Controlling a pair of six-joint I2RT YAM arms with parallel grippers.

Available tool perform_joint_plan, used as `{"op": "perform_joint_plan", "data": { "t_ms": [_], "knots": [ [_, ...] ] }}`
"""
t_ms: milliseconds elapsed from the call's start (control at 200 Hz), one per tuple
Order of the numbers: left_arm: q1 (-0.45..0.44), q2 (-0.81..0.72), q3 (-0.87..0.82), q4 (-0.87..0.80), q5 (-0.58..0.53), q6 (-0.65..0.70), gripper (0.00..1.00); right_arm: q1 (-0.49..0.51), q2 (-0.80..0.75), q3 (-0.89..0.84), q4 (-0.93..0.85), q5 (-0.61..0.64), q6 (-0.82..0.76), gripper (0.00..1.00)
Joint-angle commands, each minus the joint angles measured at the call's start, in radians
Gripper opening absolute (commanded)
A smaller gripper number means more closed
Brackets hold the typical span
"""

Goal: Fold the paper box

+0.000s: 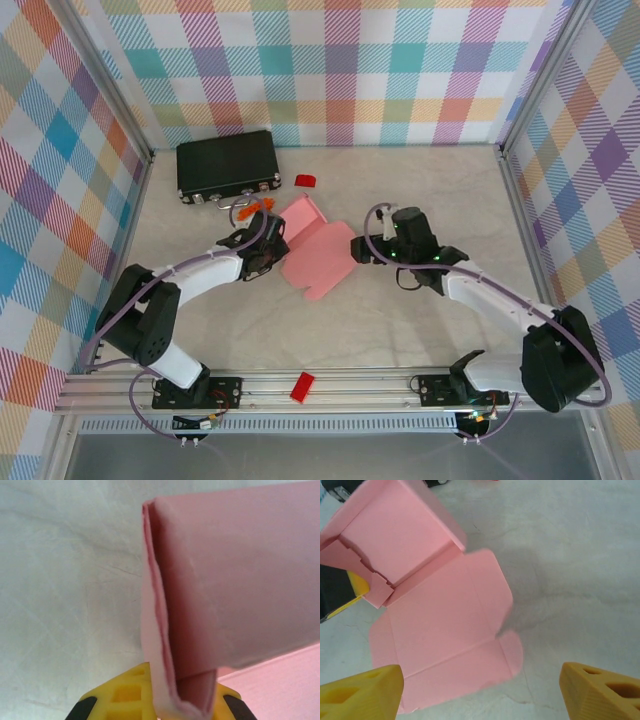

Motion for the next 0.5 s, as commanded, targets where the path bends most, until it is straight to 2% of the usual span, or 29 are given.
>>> {"op": "perform_joint_plan", "data": {
  "t_ms": [0,175,365,495],
  "knots": [
    [-0.018,-0.070,-0.008,-0.038,-0.023,-0.214,0.00,-0.025,-0.052,-0.029,-0.040,-0.126,0.114,0.81],
    [-0.020,-0.119,-0.035,-0.065,-0.001,-0.365,0.00,-0.036,-0.086,-0.065,-0.022,-0.228,0.201,0.79],
    [-0.024,-0.126,-0.038,-0.098,0.040,-0.475,0.00,-0.036,-0.080,-0.155,0.203,-0.315,0.340,0.73],
    [-0.029,-0.124,-0.036,-0.097,0.057,-0.492,0.00,-0.036,-0.043,-0.168,0.277,-0.315,0.388,0.65]
  ]
}}
